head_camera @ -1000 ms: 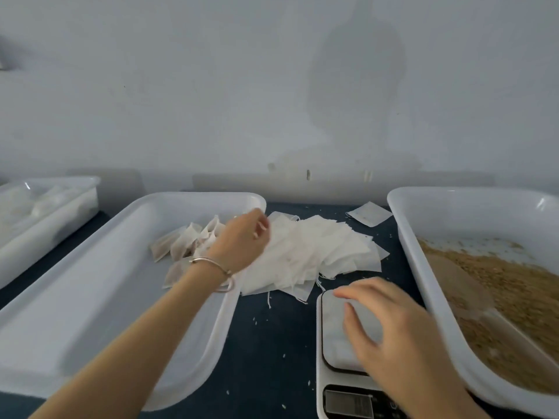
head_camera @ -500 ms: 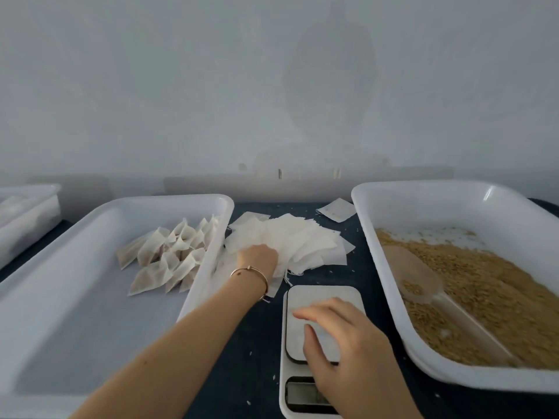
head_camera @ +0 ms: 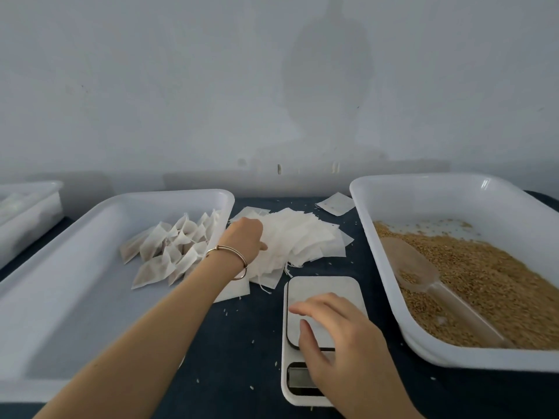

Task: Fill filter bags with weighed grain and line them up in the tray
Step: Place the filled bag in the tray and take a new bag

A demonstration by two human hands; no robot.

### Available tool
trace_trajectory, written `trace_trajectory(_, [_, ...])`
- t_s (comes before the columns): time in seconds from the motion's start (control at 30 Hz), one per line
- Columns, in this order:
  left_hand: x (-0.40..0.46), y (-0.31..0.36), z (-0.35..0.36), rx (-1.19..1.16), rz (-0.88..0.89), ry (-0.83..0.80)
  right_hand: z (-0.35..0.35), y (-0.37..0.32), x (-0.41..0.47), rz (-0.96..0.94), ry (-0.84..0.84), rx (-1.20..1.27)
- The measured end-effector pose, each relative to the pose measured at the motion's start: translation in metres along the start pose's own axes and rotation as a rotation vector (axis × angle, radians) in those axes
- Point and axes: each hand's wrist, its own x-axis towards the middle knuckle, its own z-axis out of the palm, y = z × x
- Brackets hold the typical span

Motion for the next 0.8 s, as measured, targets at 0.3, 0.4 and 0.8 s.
trace_trajectory(0.3, [-0.01, -0.017, -0.016, -0.273, -0.069, 0.087, 0.002, 0.0, -0.001, 0.034, -0.068, -0.002])
trace_trajectory(0.4, [-0.017, -0.021, -0.021, -0.377, -0.101, 0.236, 0.004, 0.001, -0.003, 0.043, -0.098, 0.008])
trace_trajectory(0.8, [-0.126, 0.04, -0.031, -1.632, -0.055, 0.431, -0.013, 0.011, 0.021, 0.852, -0.191, 1.199])
